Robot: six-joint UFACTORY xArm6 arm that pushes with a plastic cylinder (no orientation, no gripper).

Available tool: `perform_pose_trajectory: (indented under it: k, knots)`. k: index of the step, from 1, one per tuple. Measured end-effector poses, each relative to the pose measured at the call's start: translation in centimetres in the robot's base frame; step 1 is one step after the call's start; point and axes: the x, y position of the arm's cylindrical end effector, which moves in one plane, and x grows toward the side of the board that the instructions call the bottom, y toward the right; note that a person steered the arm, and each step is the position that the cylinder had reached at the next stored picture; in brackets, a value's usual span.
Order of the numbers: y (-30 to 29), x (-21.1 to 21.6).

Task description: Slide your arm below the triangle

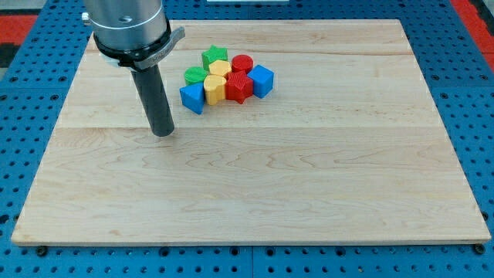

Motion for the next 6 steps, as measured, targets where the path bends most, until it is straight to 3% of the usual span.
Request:
perform_pose_trajectory:
  k: [6]
  knots:
    - [2.3,0.1]
